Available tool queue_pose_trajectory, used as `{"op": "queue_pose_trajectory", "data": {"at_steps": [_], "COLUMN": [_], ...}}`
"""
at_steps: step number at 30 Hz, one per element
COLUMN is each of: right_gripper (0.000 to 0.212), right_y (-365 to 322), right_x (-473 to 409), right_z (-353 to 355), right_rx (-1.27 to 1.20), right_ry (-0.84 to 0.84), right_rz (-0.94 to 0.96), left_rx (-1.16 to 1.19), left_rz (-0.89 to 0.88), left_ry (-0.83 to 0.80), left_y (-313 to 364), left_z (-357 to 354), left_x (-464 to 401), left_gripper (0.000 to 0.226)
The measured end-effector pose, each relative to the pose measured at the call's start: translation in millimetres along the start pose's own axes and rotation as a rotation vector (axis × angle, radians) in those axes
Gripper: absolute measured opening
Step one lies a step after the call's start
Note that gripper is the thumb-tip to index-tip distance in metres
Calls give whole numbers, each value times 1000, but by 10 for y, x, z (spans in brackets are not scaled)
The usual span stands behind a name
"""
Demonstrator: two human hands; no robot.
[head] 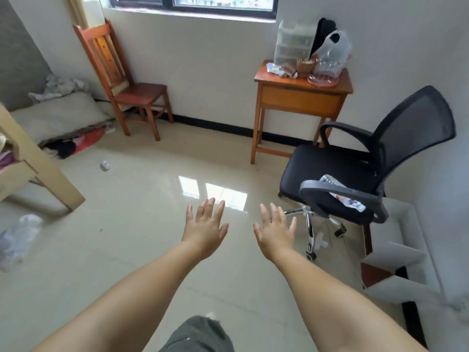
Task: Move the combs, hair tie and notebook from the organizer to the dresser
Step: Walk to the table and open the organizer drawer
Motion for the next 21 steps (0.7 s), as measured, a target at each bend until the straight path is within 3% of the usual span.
{"op": "queue_pose_trajectory", "data": {"at_steps": [4,9,15,21], "right_gripper": [57,56,56,56], "right_y": [396,1369,2236,2792], "right_x": [-1065,-2299,-3815,-5383], "right_z": [409,782,1306,1800], "right_rx": [13,45,94,92], "right_ry": [26,84,118,141], "right_rz": [-78,-219,-220,-225], "left_rx": [29,13,37,48], "left_rz": [-42,-160,-165,-152], "left_ry": [-14,-44,-42,0], "left_y": [370,1226,1943,2241], "left_z": [363,343,532,881], "left_x": [-1382,-2835,-4447,-6083], "left_gripper": [60,60,60,59]}}
Point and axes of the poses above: each hand's wrist, its own x-axis away from the middle knuckle, its own z-axis out of the back of the hand, y = z × x, the point moved 10 cm from there along -x, towards the middle knuckle, and after that the axes turned 14 degrees about z, right-handed, at the moved point
